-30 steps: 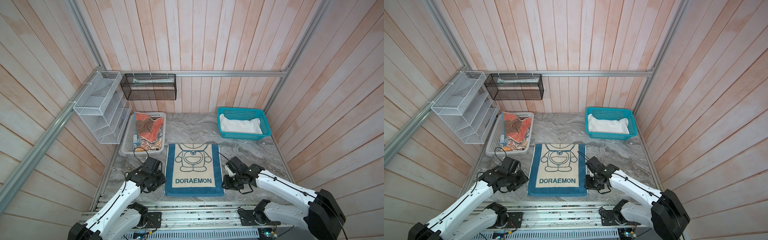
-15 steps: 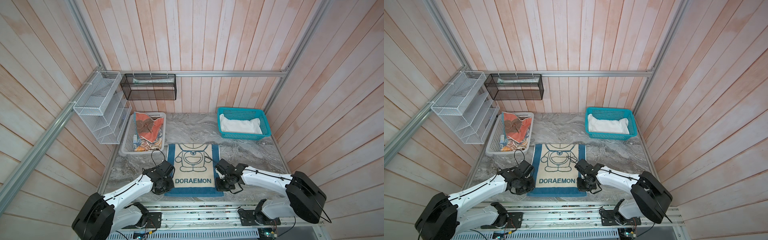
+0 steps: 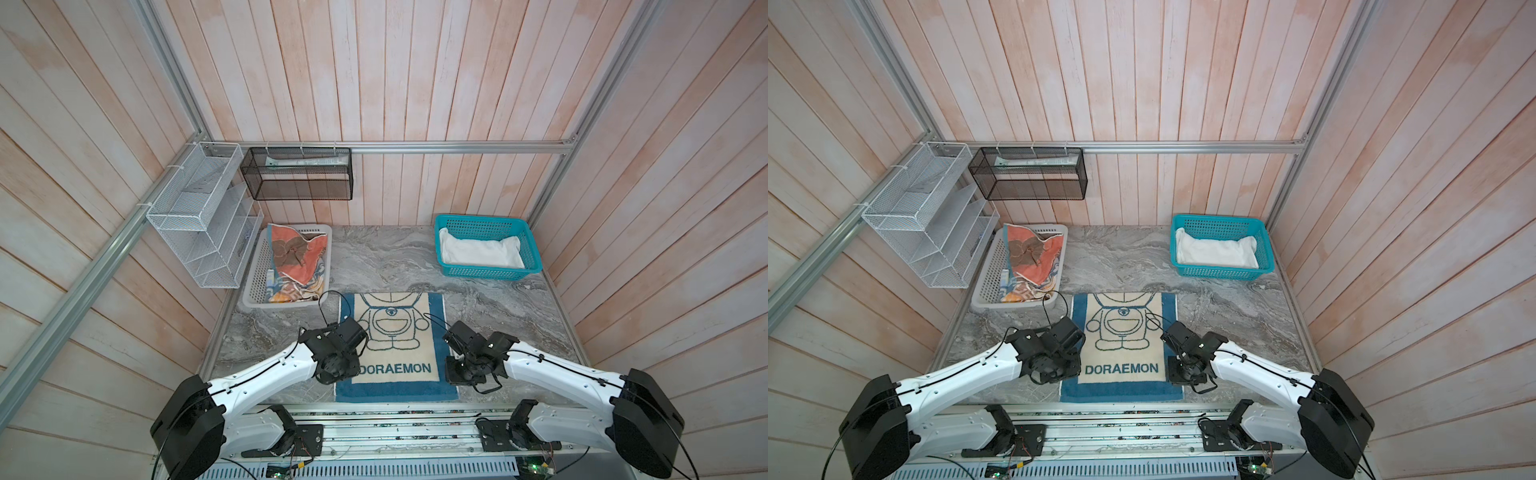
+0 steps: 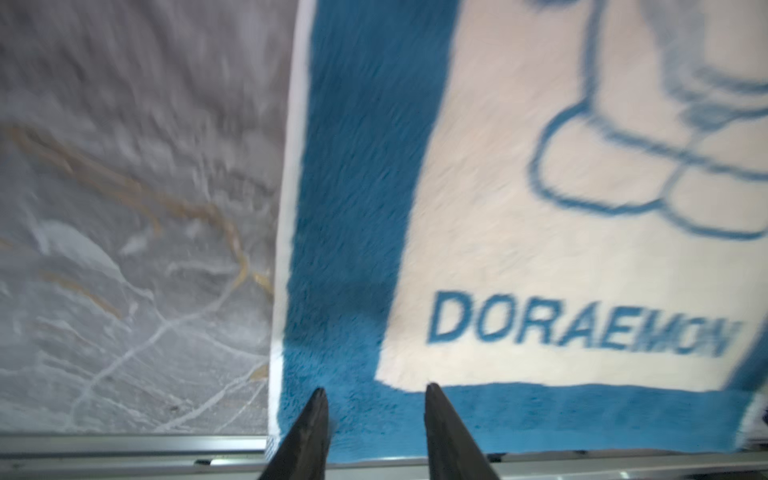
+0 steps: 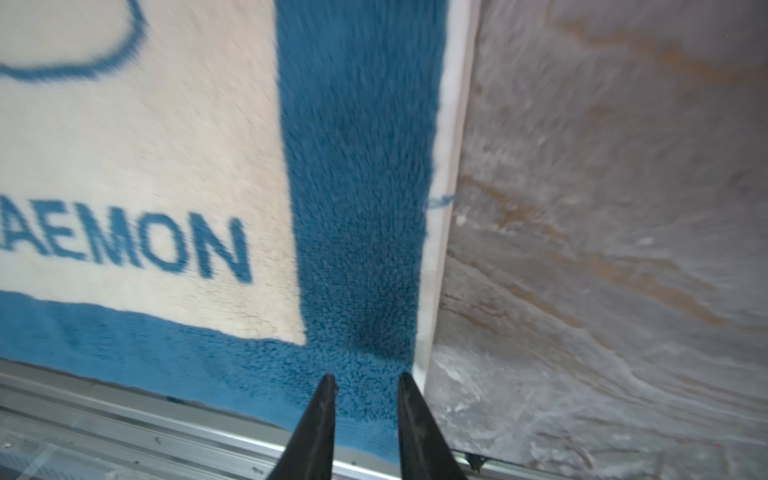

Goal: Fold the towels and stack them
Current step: 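Reach both grippers to the towel's far edge and grasp it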

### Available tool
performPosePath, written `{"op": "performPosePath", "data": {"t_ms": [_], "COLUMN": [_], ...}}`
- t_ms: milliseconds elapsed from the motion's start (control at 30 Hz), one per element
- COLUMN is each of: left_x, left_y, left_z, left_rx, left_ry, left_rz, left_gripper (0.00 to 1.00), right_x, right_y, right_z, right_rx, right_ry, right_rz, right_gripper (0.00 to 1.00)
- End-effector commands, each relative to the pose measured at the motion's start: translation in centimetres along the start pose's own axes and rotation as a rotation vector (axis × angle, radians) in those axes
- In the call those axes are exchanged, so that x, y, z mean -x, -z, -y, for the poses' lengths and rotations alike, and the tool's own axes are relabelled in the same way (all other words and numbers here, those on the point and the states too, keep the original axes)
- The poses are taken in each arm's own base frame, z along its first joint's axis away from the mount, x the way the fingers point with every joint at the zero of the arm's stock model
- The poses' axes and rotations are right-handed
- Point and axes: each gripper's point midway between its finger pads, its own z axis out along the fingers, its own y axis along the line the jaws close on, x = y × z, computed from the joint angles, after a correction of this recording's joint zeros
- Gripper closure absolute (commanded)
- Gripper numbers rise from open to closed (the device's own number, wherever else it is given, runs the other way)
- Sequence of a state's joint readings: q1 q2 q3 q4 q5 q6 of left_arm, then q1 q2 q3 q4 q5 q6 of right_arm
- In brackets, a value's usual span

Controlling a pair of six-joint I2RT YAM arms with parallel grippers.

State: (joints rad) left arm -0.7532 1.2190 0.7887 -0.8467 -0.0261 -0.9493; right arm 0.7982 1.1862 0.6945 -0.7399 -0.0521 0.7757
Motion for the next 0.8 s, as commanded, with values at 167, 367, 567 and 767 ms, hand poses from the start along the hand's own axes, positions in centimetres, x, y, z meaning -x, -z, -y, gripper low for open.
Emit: {"op": "performPosePath", "data": {"t_ms": [167, 367, 567, 767], "left_x": [13.8, 20.5, 23.6, 23.6], "left_y": [1.2, -2.7, -6.7, -8.2], "left_z": [4.6, 6.4, 3.6, 1.3], "left_rx": [-0.151, -0.151, -0.065, -0.02], "left_ry": [-0.101, -0.158, -0.132, -0.127], "left_rz": [0.288, 0.322, 0.281, 0.24], "left_gripper": [0.51, 0.51, 0.51, 0.44], "right_x": [14.7, 22.1, 25.8, 25.7], "right_y": [2.0, -1.0, -4.2, -7.1], "right_z": [0.2, 1.4, 1.7, 1.7], "right_rx": [-0.011, -0.014, -0.054, -0.042], "right_ry": [0.023, 0.018, 0.037, 0.03], "right_rz": [0.313, 0.351, 0.334, 0.288], "right_gripper": [0.61, 0.61, 0.61, 0.59]}}
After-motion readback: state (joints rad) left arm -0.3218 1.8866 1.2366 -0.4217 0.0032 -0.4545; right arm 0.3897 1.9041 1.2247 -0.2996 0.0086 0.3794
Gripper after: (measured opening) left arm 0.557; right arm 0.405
